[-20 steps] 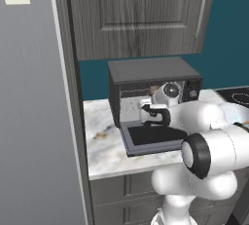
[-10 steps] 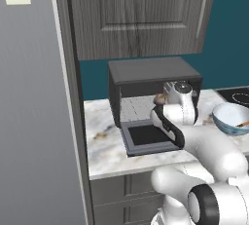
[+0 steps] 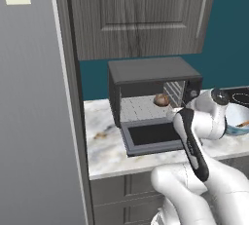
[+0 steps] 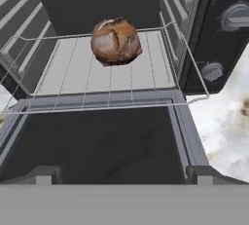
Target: Pick up the heated bread from the toaster oven and place it in the bowl. Then move the bread bowl to the dining counter.
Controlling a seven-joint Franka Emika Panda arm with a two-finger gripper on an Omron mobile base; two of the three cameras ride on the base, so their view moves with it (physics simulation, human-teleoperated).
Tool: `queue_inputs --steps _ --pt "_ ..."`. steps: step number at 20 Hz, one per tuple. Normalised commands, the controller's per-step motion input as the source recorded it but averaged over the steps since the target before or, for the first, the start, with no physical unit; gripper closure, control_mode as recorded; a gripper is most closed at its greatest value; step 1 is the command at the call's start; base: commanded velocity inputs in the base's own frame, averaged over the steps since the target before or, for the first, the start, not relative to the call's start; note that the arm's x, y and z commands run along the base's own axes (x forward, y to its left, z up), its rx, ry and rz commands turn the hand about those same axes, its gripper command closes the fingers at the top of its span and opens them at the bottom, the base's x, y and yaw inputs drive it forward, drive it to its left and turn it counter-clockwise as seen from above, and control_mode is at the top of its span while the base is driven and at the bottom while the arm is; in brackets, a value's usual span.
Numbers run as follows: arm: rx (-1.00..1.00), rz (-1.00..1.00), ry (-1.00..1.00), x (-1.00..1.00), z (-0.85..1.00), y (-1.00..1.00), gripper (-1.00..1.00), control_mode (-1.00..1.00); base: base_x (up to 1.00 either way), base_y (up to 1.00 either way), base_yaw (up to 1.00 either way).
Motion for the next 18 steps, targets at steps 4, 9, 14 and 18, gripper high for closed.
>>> queue_inputs --steps 4,9,14,18 --pt "0.03 -0.04 -0.11 0.33 0.65 0.04 -1.00 -1.00 0.00 0.00 0.00" --pt "0.00 0.00 0.00 0.71 0.03 0.17 -1.00 -1.00 0.00 0.00 0.00" --pt "0.00 0.00 0.05 0.65 0.00 0.01 -1.00 -1.00 0.00 0.00 0.00" --pt "-0.01 0.00 0.10 0.34 0.00 0.00 -1.00 -1.00 0.00 0.00 0.00"
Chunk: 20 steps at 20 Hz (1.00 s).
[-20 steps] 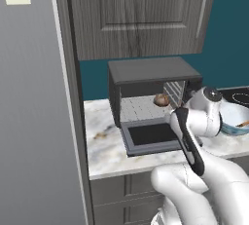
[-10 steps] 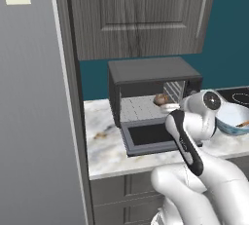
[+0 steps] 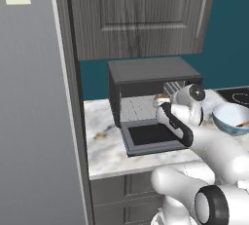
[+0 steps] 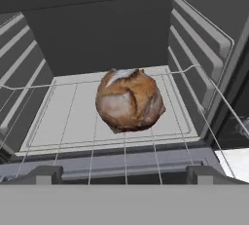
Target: Pick up the heated bread from the toaster oven and place it in the bowl. Then move the bread bowl to the dining counter.
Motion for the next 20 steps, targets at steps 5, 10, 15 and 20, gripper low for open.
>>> queue_inputs --steps 5,10,15,20 --pt "0.00 -0.01 0.06 0.37 0.00 0.00 -1.00 -1.00 0.00 0.00 0.00" --pt "-0.03 0.00 0.00 0.13 -0.03 0.00 -1.00 -1.00 0.00 0.00 0.00" --pt "0.00 0.00 0.00 0.00 0.00 0.00 -1.00 -1.00 0.00 0.00 0.00" --pt "0.00 0.00 0.00 0.00 0.00 0.00 -1.00 -1.00 0.00 0.00 0.00"
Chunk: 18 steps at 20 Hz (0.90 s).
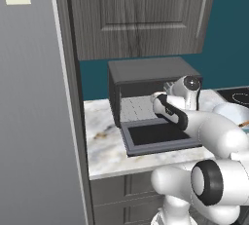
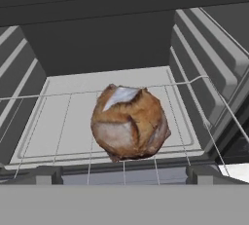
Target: Pick up the heated bread from the toaster oven and place it in the bowl. Then move the bread bowl to the dining counter.
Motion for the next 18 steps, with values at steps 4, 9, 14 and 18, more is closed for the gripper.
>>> queue_inputs --steps 4,9,14,18 --pt "0.00 0.00 0.00 0.00 0.00 0.00 -1.00 -1.00 0.00 0.00 0.00" --pt "0.00 0.00 -0.01 0.00 0.00 0.00 -1.00 -1.00 0.00 0.00 0.00" --pt "0.00 0.00 0.00 0.00 0.00 0.00 -1.00 -1.00 0.00 0.00 0.00" --pt "0.00 0.00 0.00 0.00 0.00 0.00 -1.00 -1.00 0.00 0.00 0.00"
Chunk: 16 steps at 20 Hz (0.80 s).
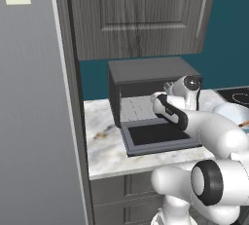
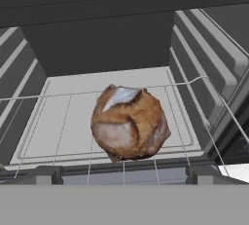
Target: Pick up the heated bread from the toaster oven and place it in the bowl. Then move the bread bowl to the dining counter.
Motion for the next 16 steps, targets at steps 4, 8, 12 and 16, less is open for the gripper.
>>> queue_inputs --steps 4,8,12,16 --pt "0.00 0.00 0.00 0.00 0.00 0.00 -1.00 -1.00 0.00 0.00 0.00" --pt "0.00 0.00 -0.03 0.07 0.00 0.00 -1.00 -1.00 0.00 0.00 0.00" --pt "0.00 0.00 -0.01 0.12 -0.07 0.00 -1.00 -1.00 0.00 0.00 0.00" --pt "-0.03 0.00 0.00 0.28 -0.13 0.00 -1.00 -1.00 0.00 0.00 0.00"
